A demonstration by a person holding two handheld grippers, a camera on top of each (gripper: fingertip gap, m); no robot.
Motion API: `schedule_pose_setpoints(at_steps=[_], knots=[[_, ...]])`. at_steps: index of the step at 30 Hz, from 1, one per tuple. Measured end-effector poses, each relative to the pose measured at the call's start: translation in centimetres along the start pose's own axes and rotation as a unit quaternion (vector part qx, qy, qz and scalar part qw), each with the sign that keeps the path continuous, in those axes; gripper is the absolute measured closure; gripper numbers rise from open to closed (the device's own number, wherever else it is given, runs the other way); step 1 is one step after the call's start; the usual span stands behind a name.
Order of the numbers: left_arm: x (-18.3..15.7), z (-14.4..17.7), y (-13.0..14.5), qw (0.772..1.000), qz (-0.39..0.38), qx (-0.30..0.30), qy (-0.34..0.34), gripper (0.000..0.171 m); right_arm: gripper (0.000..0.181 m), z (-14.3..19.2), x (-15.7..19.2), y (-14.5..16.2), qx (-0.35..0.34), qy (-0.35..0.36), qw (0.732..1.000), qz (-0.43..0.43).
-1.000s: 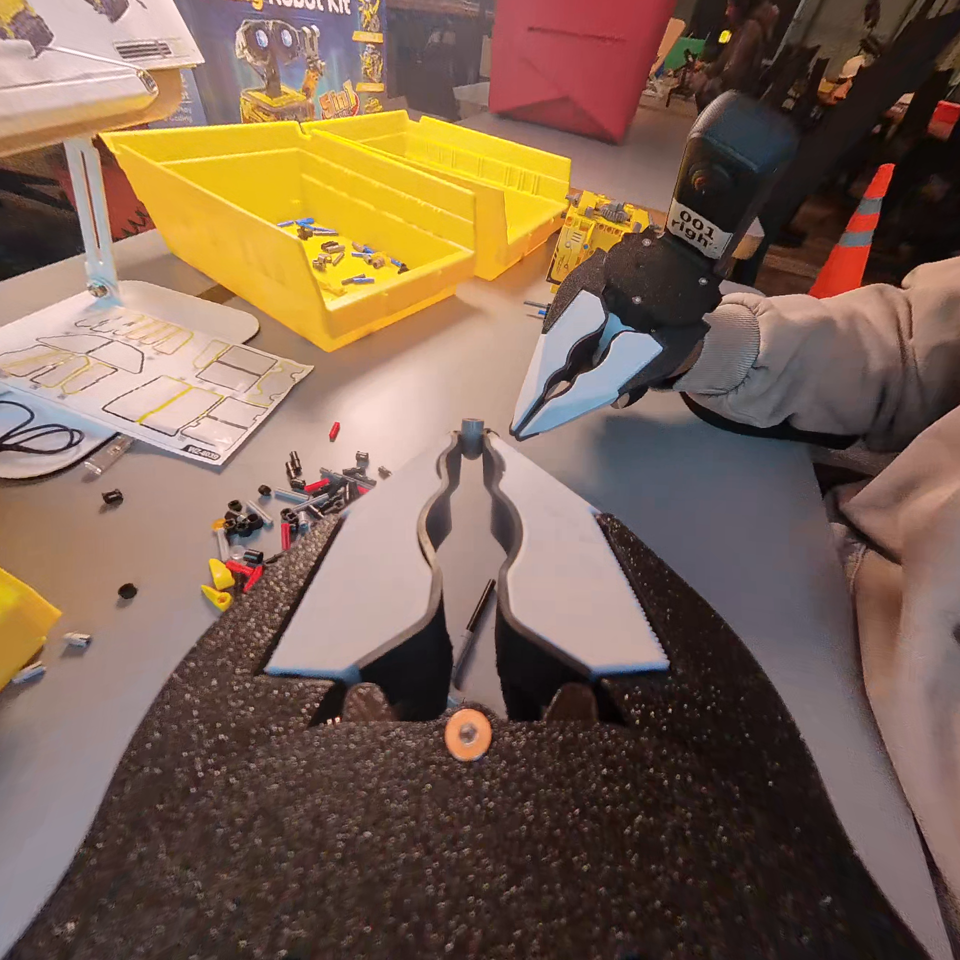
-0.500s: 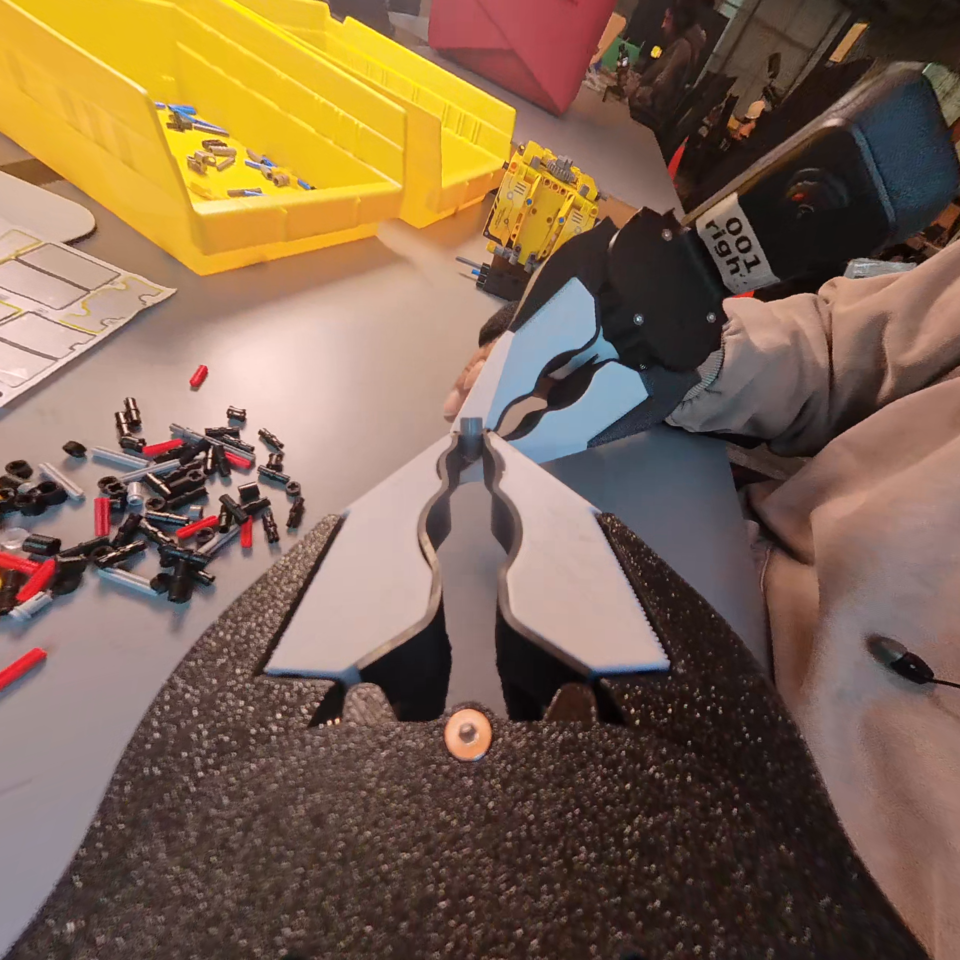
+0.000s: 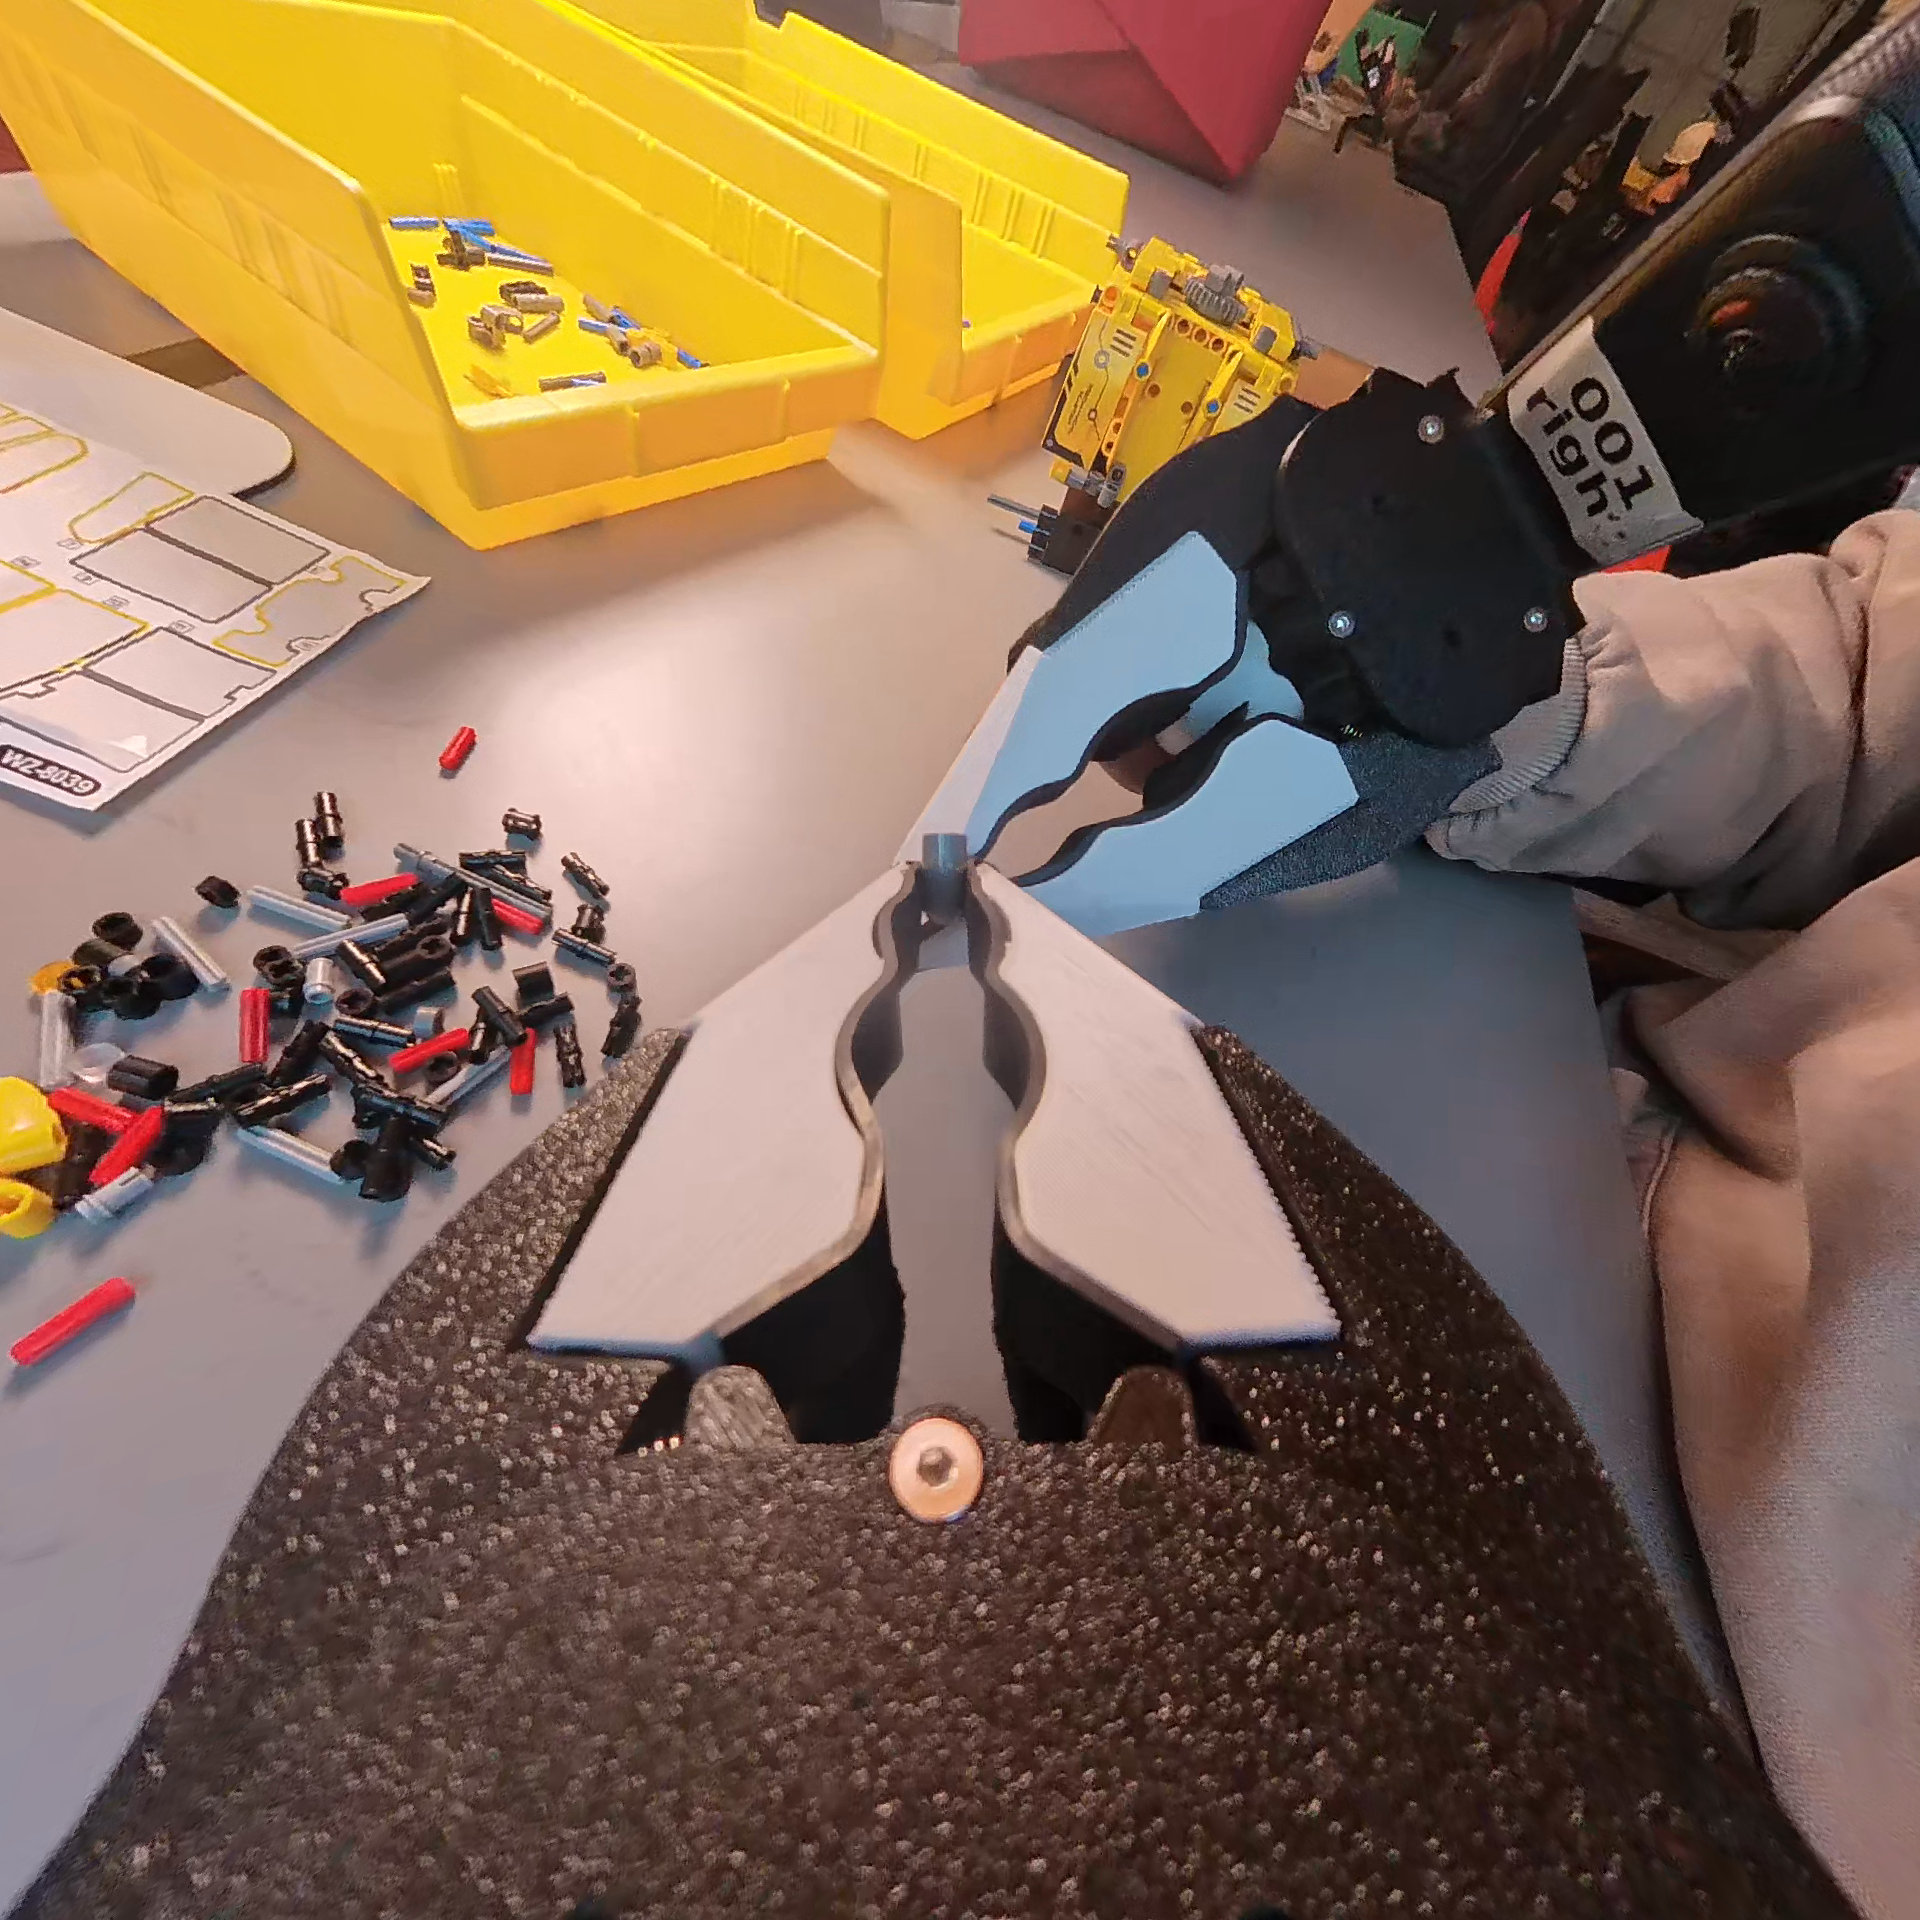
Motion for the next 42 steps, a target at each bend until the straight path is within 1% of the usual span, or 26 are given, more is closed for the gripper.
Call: schedule_pose_setpoints(at_steps=[2, 3, 4, 5, 9, 14, 15, 16, 17, 18, 19, 20, 21, 22, 24, 26, 27, 29, 30, 33, 34, 36, 37, 38, 39, 42], knots=[[-0.2, 0.2, -0.1, 1.0, -0.005, -0.001, 0.01, 0.161, 0.181, 0.0, 0.0, -0.1, 0.001, -0.001, 1.0, 0.002], [-0.3, 0.2, -0.2, 1.0, 0.006, -0.002, 0.023, 0.152, 0.181, 0.1, 0.0, -0.1, 0.004, 0.003, 1.0, 0.006], [-0.2, 0.2, -0.2, 1.0, 0.017, -0.002, 0.024, 0.154, 0.181, 0.1, 0.0, -0.2, 0.005, 0.003, 1.0, 0.012], [0.0, 0.3, -0.1, 1.0, 0.015, 0.0, 0.018, 0.164, 0.181, 0.1, 0.2, -0.3, 0.005, -0.001, 1.0, 0.016], [-0.3, 0.5, -0.2, 1.0, -0.015, 0.023, 0.009, 0.165, 0.181, 0.0, 0.6, -0.4, 0.02, -0.001, 0.998, 0.059], [-0.5, 0.6, -0.8, 1.0, 0.001, 0.004, 0.025, 0.165, 0.181, 0.7, 0.8, -0.7, -0.001, 0.007, 0.995, 0.1], [-0.2, 0.7, -1.1, 1.0, 0.016, -0.011, 0.022, 0.165, 0.181, 0.9, 0.7, -0.7, -0.005, 0.01, 0.995, 0.103], [0.9, 1.7, -2.0, 0.998, 0.035, -0.055, -0.008, 0.164, 0.181, 1.0, 1.2, -0.4, 0.008, -0.022, 0.993, 0.112], [2.8, 4.4, -4.1, 0.989, 0.054, -0.128, -0.039, 0.165, 0.181, 0.6, 2.5, 1.1, 0.042, -0.049, 0.991, 0.118], [4.1, 7.3, -6.0, 0.979, 0.062, -0.186, -0.055, 0.166, 0.181, 0.5, 4.0, 2.7, 0.058, -0.06, 0.987, 0.136], [3.9, 8.2, -6.4, 0.983, 0.029, -0.171, -0.061, 0.165, 0.181, 0.9, 4.3, 2.6, 0.044, -0.048, 0.988, 0.141], [2.9, 7.2, -5.6, 0.99, -0.008, -0.126, -0.055, 0.165, 0.181, 1.4, 3.1, 1.4, 0.009, -0.026, 0.994, 0.104], [2.1, 5.6, -4.5, 0.995, -0.013, -0.095, -0.037, 0.164, 0.181, 1.5, 1.5, 0.7, -0.005, -0.019, 0.998, 0.064], [1.8, 4.3, -3.4, 0.996, 0.005, -0.084, -0.022, 0.164, 0.181, 1.3, 0.3, 0.7, 0.0, -0.019, 0.999, 0.051], [1.7, 3.6, -2.9, 0.995, 0.041, -0.087, -0.003, 0.164, 0.181, 1.3, -0.8, 0.6, -0.011, -0.018, 0.999, 0.028], [2.3, 3.9, -2.9, 0.997, 0.02, -0.074, -0.03, 0.164, 0.181, 1.5, -1.2, 1.0, -0.017, -0.012, 1.0, 0.002], [2.6, 4.1, -2.9, 0.996, 0.028, -0.079, -0.026, 0.164, 0.181, 1.5, -1.2, 1.4, -0.011, -0.011, 1.0, -0.005], [2.9, 4.4, -2.9, 0.992, 0.076, -0.103, 0.012, 0.165, 0.181, 1.5, -1.1, 1.9, -0.005, -0.009, 1.0, -0.011], [3.0, 4.4, -2.9, 0.99, 0.085, -0.109, 0.021, 0.165, 0.181, 1.4, -1.1, 2.0, -0.004, -0.006, 1.0, -0.014], [2.5, 4.0, -2.4, 0.991, 0.074, -0.105, 0.033, 0.164, 0.181, 1.3, -1.3, 1.0, -0.028, 0.006, 0.999, -0.017], [2.1, 3.7, -2.2, 0.991, 0.072, -0.103, 0.039, 0.164, 0.174, 1.1, -1.2, 0.5, -0.034, -0.002, 0.999, -0.028], [1.3, 2.7, -1.8, 0.994, 0.055, -0.084, 0.044, 0.164, 0.153, 0.5, -0.7, -0.3, -0.034, -0.028, 0.998, -0.054], [1.0, 2.2, -1.6, 0.996, 0.039, -0.071, 0.04, 0.164, 0.152, 0.3, -0.5, -0.7, -0.038, -0.03, 0.997, -0.056], [0.6, 1.7, -1.4, 0.997, 0.023, -0.058, 0.037, 0.164, 0.157, 0.2, -0.3, -0.8, -0.04, -0.029, 0.998, -0.049], [0.4, 1.3, -1.3, 0.998, 0.01, -0.048, 0.034, 0.164, 0.167, 0.2, -0.1, -0.9, -0.038, -0.027, 0.998, -0.038], [-0.2, 0.7, -1.0, 0.999, -0.016, -0.031, 0.03, 0.164, 0.181, 0.2, 0.1, -0.6, -0.024, -0.022, 0.999, -0.031]])
Point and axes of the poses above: each gripper's, where its closed fingertips meet, z back along the fingers, y out of its underside, x = y × z across the jaws, the point moved 7 cm from there along z, back along the fingers, and after that the axes turned 3 degrees about -x, right-handed, at the moved point
